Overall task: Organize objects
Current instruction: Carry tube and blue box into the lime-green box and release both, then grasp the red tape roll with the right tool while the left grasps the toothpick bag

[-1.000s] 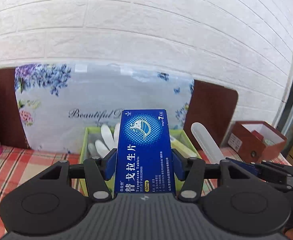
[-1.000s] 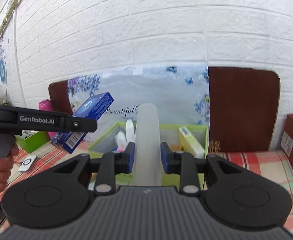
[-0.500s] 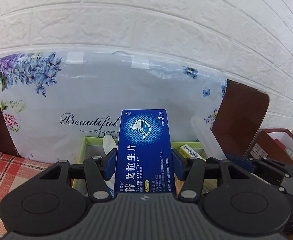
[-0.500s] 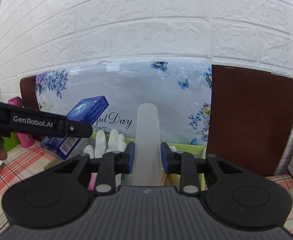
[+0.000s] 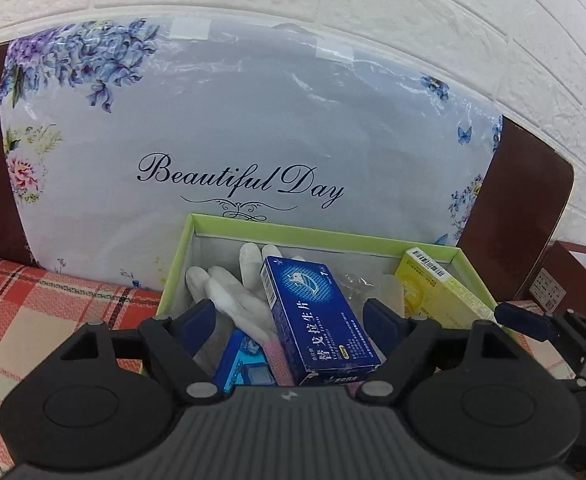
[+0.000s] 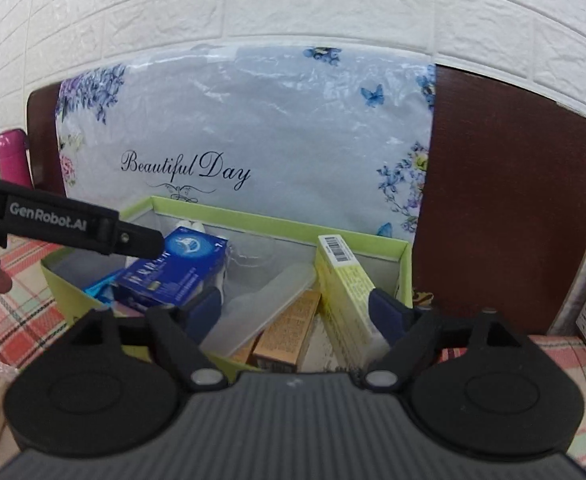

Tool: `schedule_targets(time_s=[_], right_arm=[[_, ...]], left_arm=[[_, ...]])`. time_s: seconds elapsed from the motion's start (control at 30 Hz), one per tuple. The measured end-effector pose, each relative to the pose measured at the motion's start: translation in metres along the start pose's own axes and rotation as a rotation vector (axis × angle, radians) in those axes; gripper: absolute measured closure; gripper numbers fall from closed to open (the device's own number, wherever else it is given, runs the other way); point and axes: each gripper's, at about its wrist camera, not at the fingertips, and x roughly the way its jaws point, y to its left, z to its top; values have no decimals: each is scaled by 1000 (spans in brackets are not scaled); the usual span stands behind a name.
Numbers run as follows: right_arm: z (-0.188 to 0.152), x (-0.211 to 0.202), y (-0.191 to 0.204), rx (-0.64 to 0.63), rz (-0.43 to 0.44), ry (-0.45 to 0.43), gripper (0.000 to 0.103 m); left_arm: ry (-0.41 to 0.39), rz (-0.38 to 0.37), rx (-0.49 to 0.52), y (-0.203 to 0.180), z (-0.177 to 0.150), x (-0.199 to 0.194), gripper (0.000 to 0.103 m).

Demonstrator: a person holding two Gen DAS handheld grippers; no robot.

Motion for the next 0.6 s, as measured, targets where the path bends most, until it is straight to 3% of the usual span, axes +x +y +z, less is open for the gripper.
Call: schedule_targets(time_s=[0.2, 0.37, 0.6], right_arm=[[-7, -42, 2, 47, -12, -28, 4], [-24, -80, 9, 87, 3, -36, 3], [-71, -121, 20, 194, 28, 39, 3]], left_arm=[[13, 28, 0, -6, -10, -42, 19], [34, 29, -31, -7, -40, -80, 19], [96, 49, -68, -2, -98, -118, 19]])
